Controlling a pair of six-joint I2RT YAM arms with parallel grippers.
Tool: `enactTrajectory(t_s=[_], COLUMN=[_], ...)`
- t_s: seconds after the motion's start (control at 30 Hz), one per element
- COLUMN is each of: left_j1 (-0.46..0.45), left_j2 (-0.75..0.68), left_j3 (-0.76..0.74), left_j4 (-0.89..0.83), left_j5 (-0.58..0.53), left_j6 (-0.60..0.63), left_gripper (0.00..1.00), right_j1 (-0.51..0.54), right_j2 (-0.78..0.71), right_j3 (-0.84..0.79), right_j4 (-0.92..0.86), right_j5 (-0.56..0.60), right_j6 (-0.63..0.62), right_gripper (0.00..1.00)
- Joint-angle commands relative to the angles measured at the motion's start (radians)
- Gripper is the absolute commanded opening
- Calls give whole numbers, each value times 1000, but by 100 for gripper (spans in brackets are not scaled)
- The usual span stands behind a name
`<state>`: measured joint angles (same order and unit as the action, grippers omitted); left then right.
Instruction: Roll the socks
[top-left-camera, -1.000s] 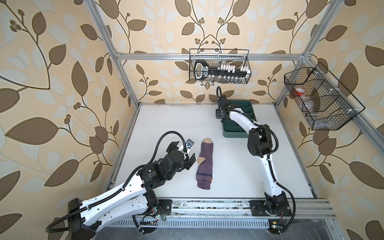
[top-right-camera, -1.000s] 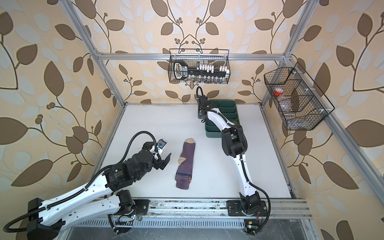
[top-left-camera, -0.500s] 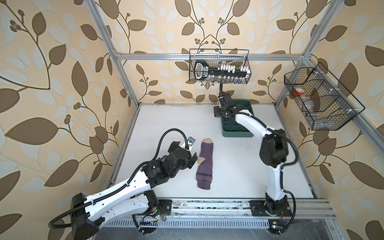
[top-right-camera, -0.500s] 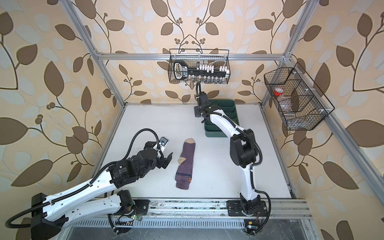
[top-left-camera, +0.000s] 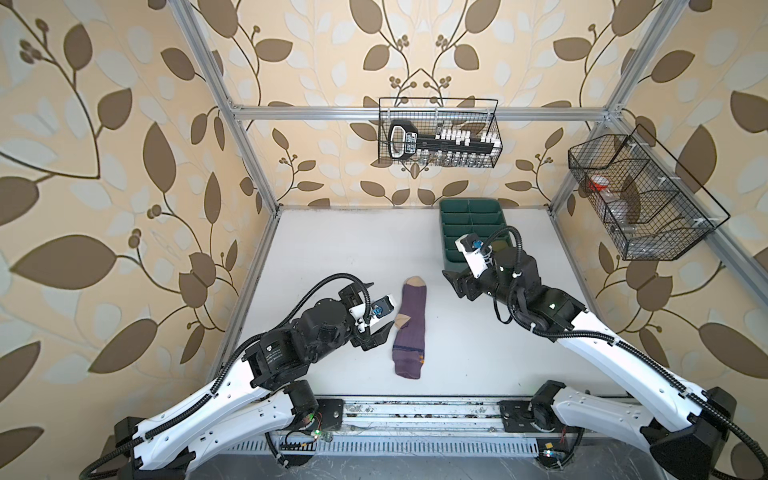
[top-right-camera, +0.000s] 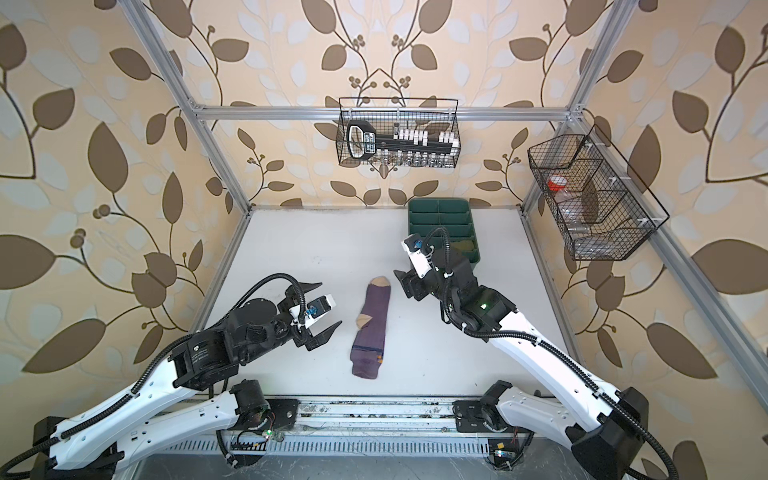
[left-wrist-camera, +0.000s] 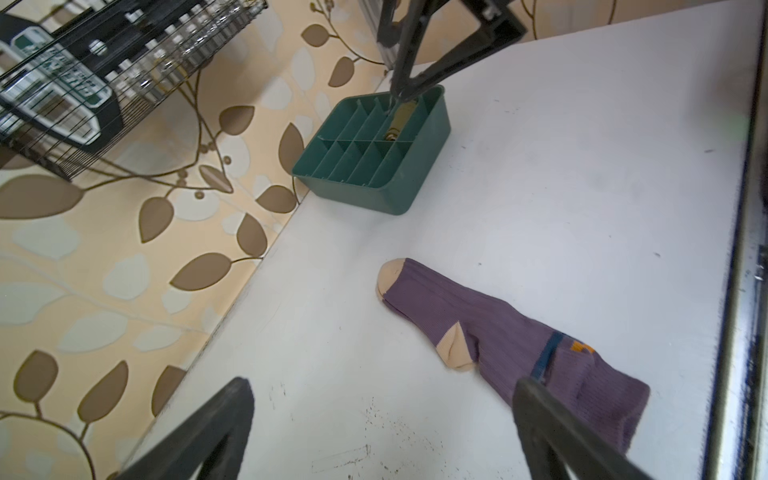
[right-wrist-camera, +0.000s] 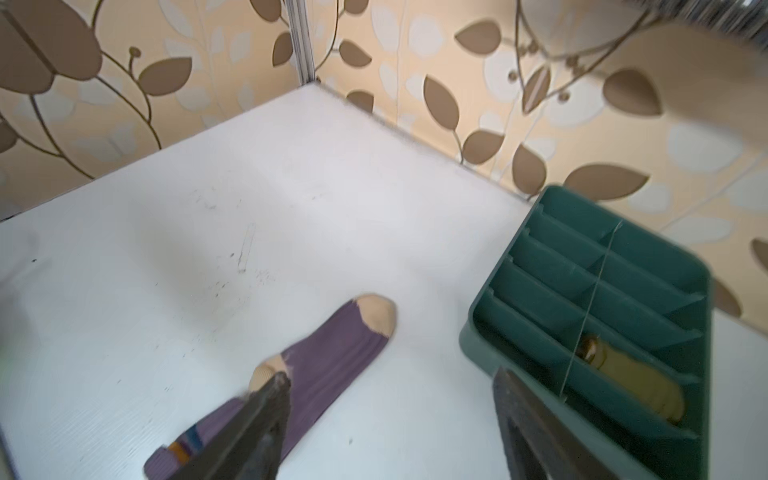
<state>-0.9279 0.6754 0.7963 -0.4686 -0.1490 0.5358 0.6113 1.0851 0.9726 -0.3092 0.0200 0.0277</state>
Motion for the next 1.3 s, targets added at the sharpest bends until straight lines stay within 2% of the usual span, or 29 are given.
enactTrajectory(t_s=[0.0, 0.07, 0.23, 0.37, 0.57, 0.83, 1.1, 1.2, 1.27], left_j1=[3, 3, 3, 3, 3, 4, 3, 3, 3], left_j2=[5, -17, -51, -37, -36, -25, -11, -18, -33], left_j3=[-13, -39, -95, -108, -124, -130, -121, -128, -127], left_j4=[-45, -39, 14, 33, 45, 62, 69, 83, 88], left_j5=[120, 109, 74, 36, 22, 37, -8, -59, -75], left_j6=[75, 54, 47, 16, 1, -13, -10, -31, -63], left_gripper=[99, 99, 99, 99, 99, 99, 99, 99, 99], right_j1=[-11, 40, 120, 124, 151, 98, 30, 24, 35], right_j2=[67, 124, 334, 465, 640, 784, 939, 909, 828], right_j3=[-37, -70, -27, -4, 77, 131, 315, 332, 310], right_j4=[-51, 2, 5, 76, 100, 134, 74, 67, 73], right_j5=[-230, -225, -85, -169, -283, -298, -280, -297, -314], right_j6=[304, 391, 430, 430, 424, 428, 312, 270, 236], right_gripper=[74, 72, 68, 66, 69, 72, 75, 76, 77])
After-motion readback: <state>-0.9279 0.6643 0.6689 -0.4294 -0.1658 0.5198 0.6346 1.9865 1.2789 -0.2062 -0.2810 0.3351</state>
